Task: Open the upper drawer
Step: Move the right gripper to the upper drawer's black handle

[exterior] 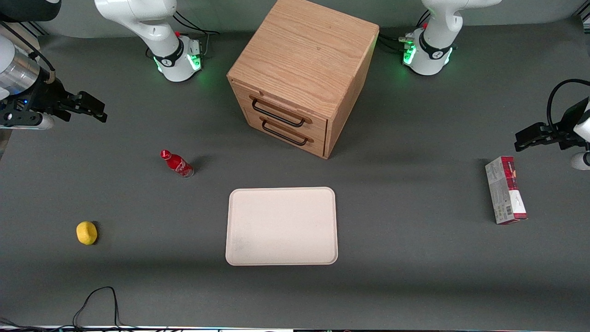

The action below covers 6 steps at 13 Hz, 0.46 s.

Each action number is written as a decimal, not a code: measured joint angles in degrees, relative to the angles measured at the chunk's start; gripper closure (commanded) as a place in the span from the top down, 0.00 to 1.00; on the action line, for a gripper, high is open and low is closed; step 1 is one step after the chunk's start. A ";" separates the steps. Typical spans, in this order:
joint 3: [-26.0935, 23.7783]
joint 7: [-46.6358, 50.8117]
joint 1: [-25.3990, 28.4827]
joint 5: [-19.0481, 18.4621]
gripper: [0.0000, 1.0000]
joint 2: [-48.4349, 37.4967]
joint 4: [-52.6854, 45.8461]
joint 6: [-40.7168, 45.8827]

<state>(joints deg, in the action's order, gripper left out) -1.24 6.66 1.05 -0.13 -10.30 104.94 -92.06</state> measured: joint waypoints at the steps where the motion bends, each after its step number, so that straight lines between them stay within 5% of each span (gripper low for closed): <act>1: 0.00 -0.01 0.00 0.00 1.00 0.00 -0.02 0.02; 6: -1.92 0.22 0.04 0.76 1.00 5.06 -5.18 -0.27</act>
<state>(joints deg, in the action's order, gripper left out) -3.16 6.88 1.10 0.64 -5.24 99.76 -92.33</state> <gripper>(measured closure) 0.000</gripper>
